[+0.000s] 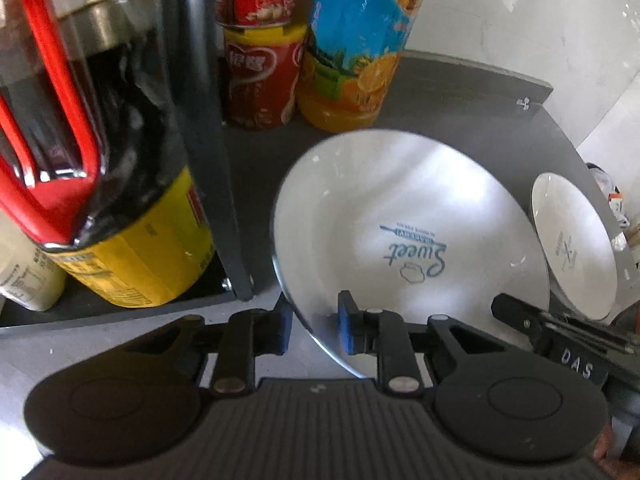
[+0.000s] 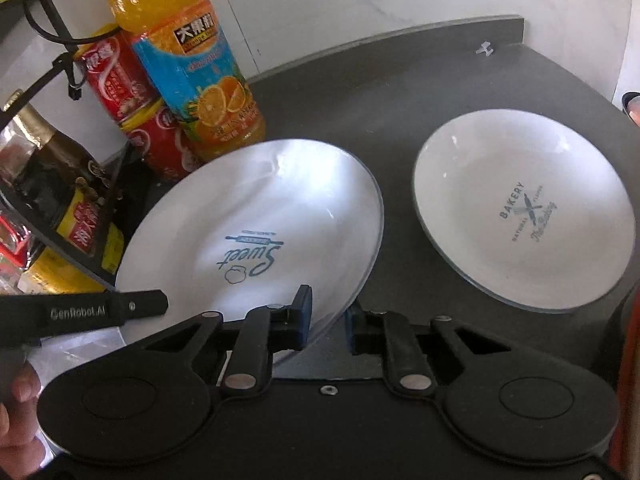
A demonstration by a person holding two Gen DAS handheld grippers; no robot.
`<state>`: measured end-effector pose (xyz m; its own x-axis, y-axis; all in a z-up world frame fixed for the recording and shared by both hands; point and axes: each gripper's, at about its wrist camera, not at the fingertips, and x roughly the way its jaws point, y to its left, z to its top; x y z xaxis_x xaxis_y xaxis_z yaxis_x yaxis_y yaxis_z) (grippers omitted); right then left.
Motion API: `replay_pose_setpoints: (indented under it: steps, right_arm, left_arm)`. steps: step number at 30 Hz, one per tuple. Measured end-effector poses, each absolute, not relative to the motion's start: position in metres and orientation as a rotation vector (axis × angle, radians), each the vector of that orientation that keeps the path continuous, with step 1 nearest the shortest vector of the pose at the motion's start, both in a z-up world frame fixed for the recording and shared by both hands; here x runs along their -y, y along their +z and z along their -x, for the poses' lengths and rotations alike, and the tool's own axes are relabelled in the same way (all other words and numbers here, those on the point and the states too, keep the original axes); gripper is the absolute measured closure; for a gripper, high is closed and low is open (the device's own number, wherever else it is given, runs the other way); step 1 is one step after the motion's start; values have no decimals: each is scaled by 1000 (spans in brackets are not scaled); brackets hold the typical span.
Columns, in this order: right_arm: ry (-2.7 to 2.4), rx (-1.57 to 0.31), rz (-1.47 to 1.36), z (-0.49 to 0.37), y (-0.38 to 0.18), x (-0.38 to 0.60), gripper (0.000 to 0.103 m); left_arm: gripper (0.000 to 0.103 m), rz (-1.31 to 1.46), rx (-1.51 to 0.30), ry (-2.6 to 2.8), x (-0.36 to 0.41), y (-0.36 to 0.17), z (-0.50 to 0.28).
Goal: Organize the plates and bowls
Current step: 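Close both grippers on the rim of the 'Sweet' plate, then lift the 'Sweet' plate with both grippers and lower it onto the flower-pattern plate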
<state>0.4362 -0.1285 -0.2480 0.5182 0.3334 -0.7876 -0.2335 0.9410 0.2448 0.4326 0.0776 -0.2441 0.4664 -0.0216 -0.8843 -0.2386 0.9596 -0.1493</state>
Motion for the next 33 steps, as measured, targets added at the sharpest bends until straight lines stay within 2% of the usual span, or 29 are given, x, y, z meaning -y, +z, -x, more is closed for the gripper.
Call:
replay_pose_setpoints:
  steps: [13,33]
  right_arm:
    - [360,-948,-153,-411,-233,146,87]
    - [498,-887,-153,-355,-198,164,87]
  left_arm:
    - [90,327,-996,166,-74,-222,-394]
    - [90,389,-914,299,-51,-183,-309]
